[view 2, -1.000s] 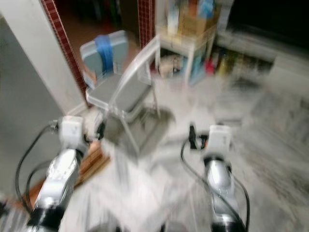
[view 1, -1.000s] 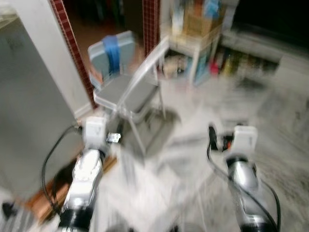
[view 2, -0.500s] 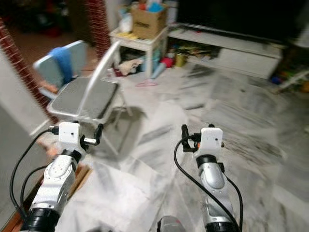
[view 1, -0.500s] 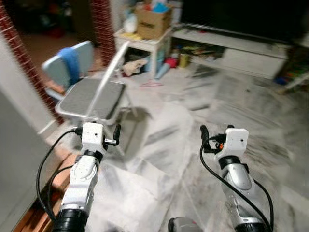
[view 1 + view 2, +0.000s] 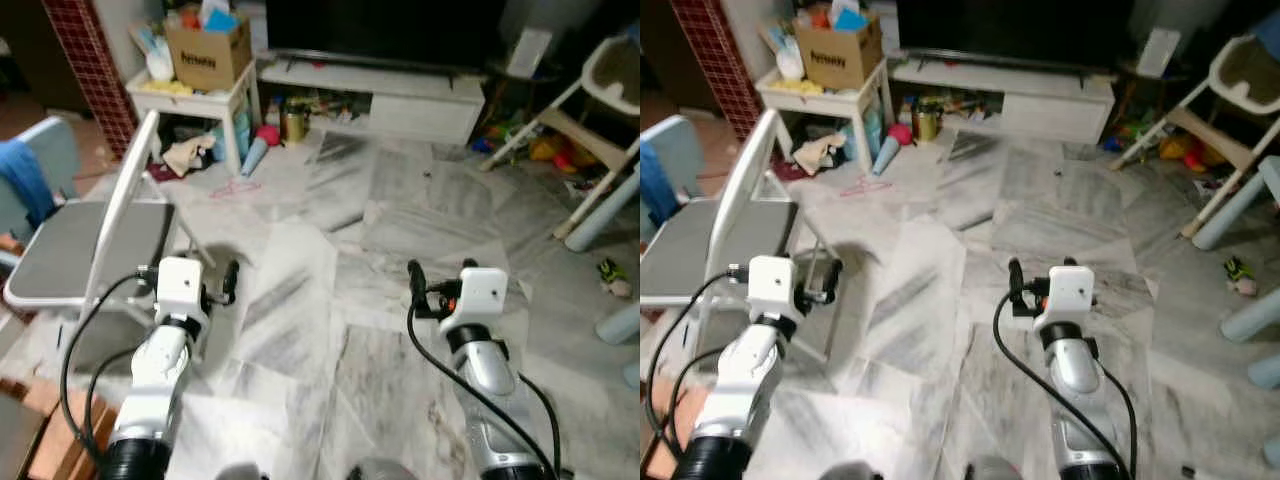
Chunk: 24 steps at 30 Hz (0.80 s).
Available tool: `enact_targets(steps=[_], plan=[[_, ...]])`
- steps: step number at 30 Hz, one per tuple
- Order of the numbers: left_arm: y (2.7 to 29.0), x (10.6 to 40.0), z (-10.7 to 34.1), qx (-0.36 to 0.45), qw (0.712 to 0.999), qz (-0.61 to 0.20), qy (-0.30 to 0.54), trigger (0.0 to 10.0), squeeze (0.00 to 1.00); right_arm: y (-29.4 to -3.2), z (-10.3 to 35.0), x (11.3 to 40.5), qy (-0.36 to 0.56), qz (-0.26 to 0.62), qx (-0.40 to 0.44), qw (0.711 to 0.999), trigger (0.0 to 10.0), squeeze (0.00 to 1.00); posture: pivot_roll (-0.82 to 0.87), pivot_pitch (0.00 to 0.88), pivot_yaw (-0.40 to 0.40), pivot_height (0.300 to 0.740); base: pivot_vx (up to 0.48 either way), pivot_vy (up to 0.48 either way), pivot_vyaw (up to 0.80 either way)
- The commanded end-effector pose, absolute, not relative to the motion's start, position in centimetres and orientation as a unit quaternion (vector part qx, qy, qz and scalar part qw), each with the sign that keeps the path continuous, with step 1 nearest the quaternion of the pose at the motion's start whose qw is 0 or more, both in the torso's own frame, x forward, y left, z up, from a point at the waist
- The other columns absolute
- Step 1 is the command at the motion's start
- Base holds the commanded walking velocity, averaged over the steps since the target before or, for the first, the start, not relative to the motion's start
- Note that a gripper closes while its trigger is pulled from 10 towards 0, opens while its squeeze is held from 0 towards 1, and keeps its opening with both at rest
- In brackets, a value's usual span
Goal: Restocking fridge
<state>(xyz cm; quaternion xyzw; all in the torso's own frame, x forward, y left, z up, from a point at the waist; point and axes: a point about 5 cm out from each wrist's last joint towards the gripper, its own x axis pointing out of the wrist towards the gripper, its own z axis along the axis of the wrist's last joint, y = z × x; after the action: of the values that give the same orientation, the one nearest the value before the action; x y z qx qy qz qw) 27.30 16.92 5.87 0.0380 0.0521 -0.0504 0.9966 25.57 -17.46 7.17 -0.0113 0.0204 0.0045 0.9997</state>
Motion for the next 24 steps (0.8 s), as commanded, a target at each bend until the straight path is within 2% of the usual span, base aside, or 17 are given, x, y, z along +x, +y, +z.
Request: enact_targets(steps=[1,11,24], plan=[[16.5,27.1,5.8,0.038,0.997,-0.050,0.051,10.0,0.00,-18.3,7.3,25.4,0.019,-0.008,-0.015,1.000,10.0,0.00,0.00,0.000,-0.012,0.740,0.000,0.000,-0.46],[18.7,25.4,5.1,0.057,0.996,-0.026,0.059,10.0,0.00,-18.9,7.8,24.8,0.005,-0.014,-0.027,1.000,10.0,0.00,-0.01,0.000,-0.006,0.740,0.000,0.000,0.00],[19.0,25.0,4.9,0.066,0.996,-0.024,0.063,10.0,0.00,-18.6,7.7,24.5,0.008,-0.003,-0.052,0.999,10.0,0.00,0.00,0.000,-0.004,0.740,0.000,0.000,0.00]])
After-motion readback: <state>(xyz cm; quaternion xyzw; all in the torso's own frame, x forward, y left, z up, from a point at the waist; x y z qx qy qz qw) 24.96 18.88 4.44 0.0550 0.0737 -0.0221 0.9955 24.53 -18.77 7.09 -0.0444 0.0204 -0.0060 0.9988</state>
